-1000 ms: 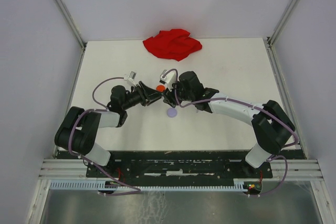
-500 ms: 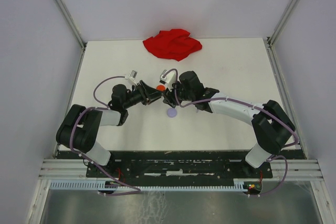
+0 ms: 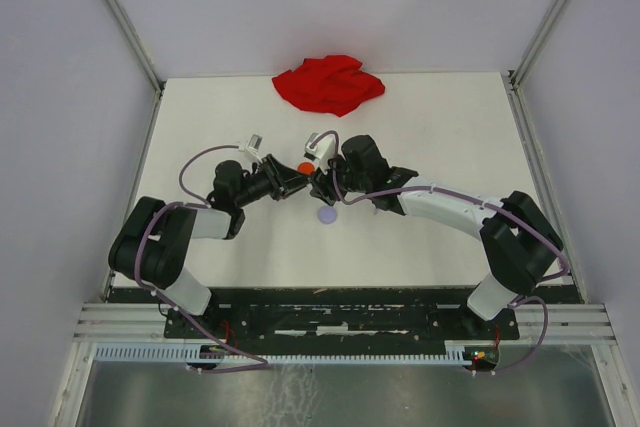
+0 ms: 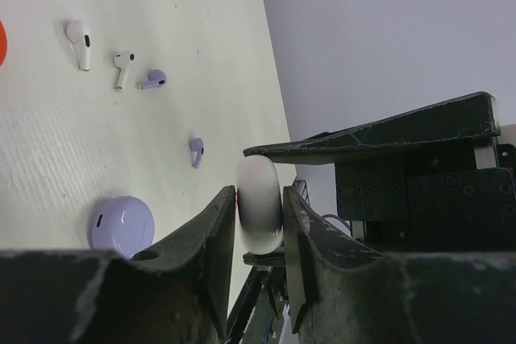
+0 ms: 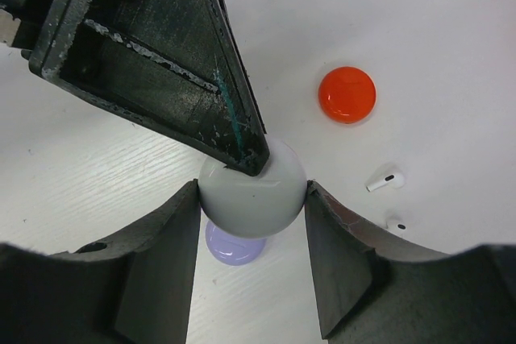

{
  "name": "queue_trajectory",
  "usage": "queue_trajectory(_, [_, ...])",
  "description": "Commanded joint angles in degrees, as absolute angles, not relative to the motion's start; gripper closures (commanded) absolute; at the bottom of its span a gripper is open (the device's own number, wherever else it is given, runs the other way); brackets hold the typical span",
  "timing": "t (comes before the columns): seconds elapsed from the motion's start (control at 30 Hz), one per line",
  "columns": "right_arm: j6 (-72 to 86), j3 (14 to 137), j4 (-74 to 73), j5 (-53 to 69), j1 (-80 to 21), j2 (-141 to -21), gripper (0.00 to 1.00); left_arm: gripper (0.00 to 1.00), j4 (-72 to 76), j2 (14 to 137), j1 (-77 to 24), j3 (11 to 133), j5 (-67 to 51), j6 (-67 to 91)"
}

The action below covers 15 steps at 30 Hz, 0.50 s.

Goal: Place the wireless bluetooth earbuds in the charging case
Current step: Pick up the charging case at the center of the board.

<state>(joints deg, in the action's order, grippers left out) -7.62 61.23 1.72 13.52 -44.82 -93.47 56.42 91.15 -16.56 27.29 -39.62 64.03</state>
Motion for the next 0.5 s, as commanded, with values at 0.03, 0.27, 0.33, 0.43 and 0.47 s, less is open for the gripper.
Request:
queue_trajectory(0.03, [-7.73, 61.4, 4.07, 14.5, -44.57, -91.0, 0.67, 0.65, 60.33, 91.46, -17.14, 28.97, -40.69, 61.1])
queue_trajectory(0.27, [-7.53, 61.39, 4.08, 14.55, -44.58, -90.99, 0.61, 0.92, 61.35, 91.74, -17.23, 29.04, -40.69, 61.68])
queue_trajectory(0.33, [-6.74, 61.33, 4.24, 14.18, -44.61, -90.86, 0.45, 0.97, 61.65, 91.49, -17.23, 28.86, -40.27, 61.88])
queue_trajectory(0.43, [-4.47, 60.52, 5.43, 13.89, -44.35, -89.74, 0.24, 0.97, 60.95, 90.51, -17.23, 28.47, -38.67, 61.91])
queue_trajectory(0.47, [-3.17, 60.08, 6.16, 13.89, -44.18, -89.04, 0.21, 0.97, 60.33, 90.06, -17.18, 28.41, -38.1, 61.77])
